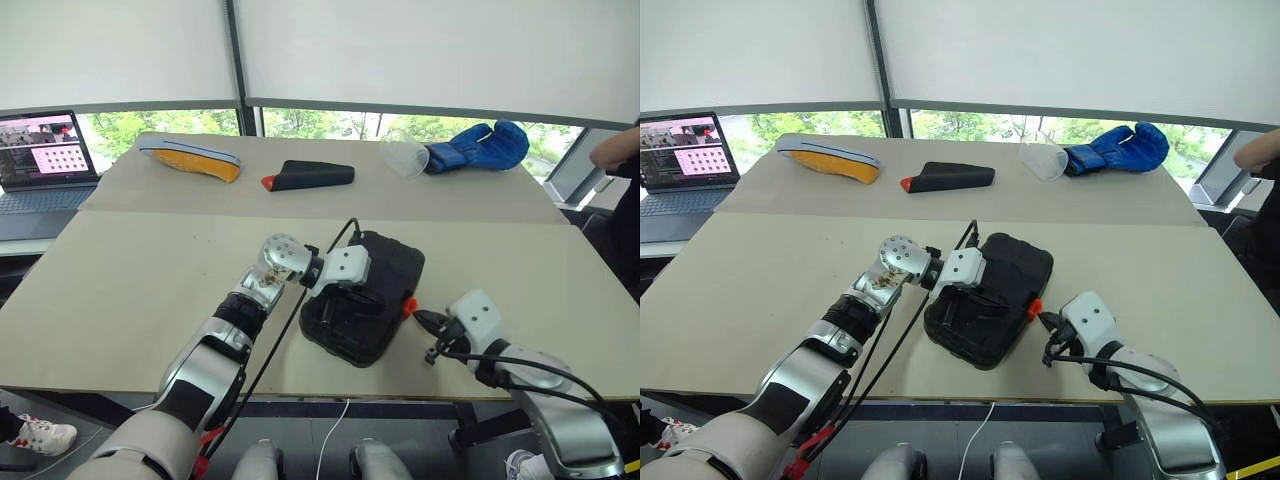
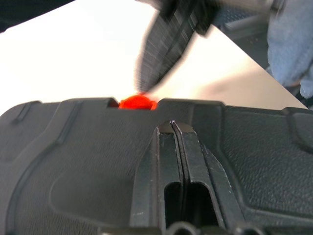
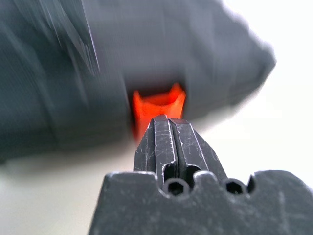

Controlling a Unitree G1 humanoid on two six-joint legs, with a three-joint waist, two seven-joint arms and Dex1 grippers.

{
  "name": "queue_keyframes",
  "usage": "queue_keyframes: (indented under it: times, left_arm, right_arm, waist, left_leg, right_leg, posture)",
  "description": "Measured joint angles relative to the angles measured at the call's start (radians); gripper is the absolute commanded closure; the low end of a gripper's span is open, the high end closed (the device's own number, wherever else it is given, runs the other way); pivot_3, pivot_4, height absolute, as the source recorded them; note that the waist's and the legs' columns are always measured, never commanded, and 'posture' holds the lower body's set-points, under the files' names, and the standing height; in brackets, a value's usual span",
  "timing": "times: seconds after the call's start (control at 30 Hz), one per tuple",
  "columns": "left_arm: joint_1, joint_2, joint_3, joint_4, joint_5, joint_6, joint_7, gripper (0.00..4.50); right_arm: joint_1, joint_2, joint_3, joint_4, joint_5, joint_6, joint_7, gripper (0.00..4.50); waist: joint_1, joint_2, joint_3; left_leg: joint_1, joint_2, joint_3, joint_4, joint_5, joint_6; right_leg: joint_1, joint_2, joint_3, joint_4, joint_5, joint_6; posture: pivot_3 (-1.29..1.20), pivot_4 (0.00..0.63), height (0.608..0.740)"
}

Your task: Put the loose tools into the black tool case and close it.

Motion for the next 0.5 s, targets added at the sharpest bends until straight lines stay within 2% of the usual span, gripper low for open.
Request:
queue_keyframes:
  times: [0.1, 0.23, 0.27, 0.37, 0.5]
  left_arm:
    - [-0.002, -0.014, -0.002, 0.009, 0.004, -0.003, 0.012, 4.44]
    - [-0.004, -0.011, 0.008, 0.013, -0.001, 0.022, 0.013, 4.44]
    - [-0.004, -0.001, 0.019, 0.014, -0.014, 0.063, 0.012, 4.20]
    - [-0.001, 0.052, 0.057, 0.013, -0.055, 0.169, -0.018, 3.30]
    - [0.034, 0.202, 0.128, -0.042, -0.135, 0.346, -0.106, 1.75]
  right_arm:
    - [0.001, -0.001, 0.006, -0.013, 0.011, 0.008, 0.001, 4.50]
    - [0.030, -0.026, -0.018, -0.010, 0.034, 0.028, 0.007, 4.50]
    - [0.038, -0.039, -0.070, -0.013, 0.071, 0.057, 0.021, 4.50]
    - [0.080, -0.097, -0.220, -0.019, 0.173, 0.120, 0.076, 3.62]
    - [0.209, -0.238, -0.374, -0.049, 0.355, 0.170, 0.290, 2.21]
  waist:
    - [0.010, 0.000, 0.000]
    - [0.008, 0.000, 0.000]
    - [0.008, 0.000, 0.000]
    - [0.002, 0.000, 0.000]
    - [-0.013, 0.001, 0.001]
  left_leg:
    - [0.000, -0.001, 0.000, 0.000, 0.000, 0.000]
    - [0.000, -0.001, 0.000, 0.000, 0.000, 0.000]
    - [0.000, -0.001, 0.000, 0.000, 0.000, 0.000]
    - [0.000, 0.000, 0.000, -0.001, 0.000, 0.000]
    - [0.003, 0.000, -0.001, -0.009, 0.000, 0.000]
  right_leg:
    - [0.002, -0.001, -0.001, -0.002, -0.004, -0.006]
    - [0.003, -0.002, 0.000, -0.003, -0.004, -0.006]
    - [0.002, -0.002, 0.000, -0.002, -0.004, -0.006]
    - [0.002, -0.001, 0.000, -0.002, -0.004, -0.006]
    - [0.000, 0.000, 0.000, 0.000, -0.003, -0.004]
  posture:
    - [0.00, 0.150, 0.734]
    - [0.00, 0.150, 0.734]
    - [0.00, 0.150, 0.734]
    - [0.00, 0.150, 0.734]
    - [0.00, 0.150, 0.734]
